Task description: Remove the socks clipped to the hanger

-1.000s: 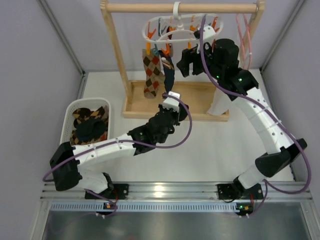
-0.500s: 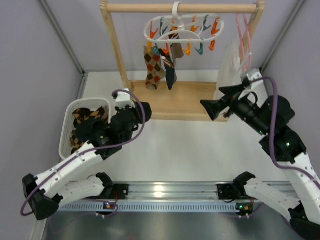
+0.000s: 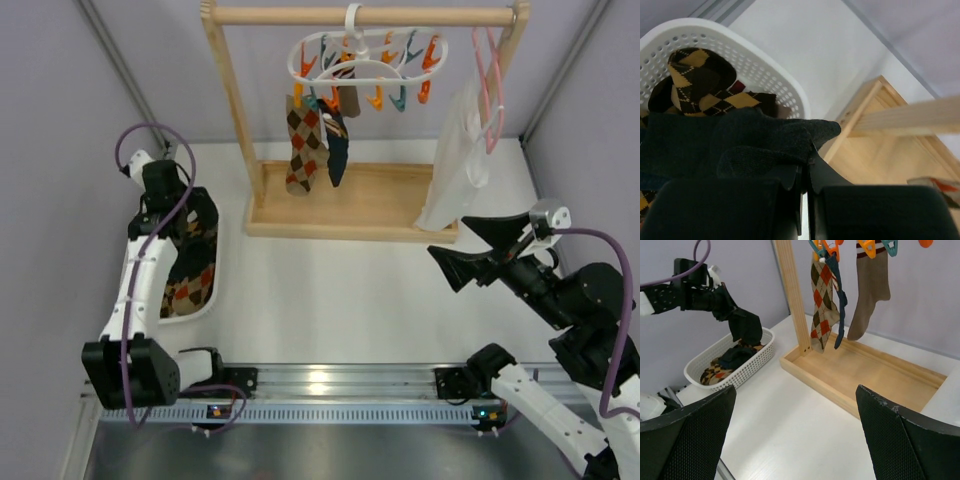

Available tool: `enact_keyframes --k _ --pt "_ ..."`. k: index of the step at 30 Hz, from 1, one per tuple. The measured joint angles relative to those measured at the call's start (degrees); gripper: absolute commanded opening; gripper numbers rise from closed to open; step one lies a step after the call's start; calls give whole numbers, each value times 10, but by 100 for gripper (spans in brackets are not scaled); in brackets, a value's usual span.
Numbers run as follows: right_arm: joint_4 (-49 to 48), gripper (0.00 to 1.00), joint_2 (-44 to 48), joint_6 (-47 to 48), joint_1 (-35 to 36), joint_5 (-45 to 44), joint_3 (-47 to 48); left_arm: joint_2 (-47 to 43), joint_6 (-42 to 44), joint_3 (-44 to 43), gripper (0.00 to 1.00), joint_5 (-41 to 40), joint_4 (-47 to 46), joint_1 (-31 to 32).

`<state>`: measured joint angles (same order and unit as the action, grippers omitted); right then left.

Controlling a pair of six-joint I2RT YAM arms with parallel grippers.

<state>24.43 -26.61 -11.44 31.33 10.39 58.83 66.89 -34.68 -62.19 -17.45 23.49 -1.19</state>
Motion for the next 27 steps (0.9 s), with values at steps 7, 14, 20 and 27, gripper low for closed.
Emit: enact_keyframes --k 7,14,20,27 --pt "19 99 43 -7 0 6 -10 151 -49 -82 2 71 8 -102" --pt "23 100 63 -10 0 16 -22 206 -72 -85 35 74 14 -116" --pt "26 99 63 -12 0 18 -30 154 -90 -39 84 40 16 -116" --pt "26 99 66 -13 0 19 -39 39 -98 -21 98 36 21 -116"
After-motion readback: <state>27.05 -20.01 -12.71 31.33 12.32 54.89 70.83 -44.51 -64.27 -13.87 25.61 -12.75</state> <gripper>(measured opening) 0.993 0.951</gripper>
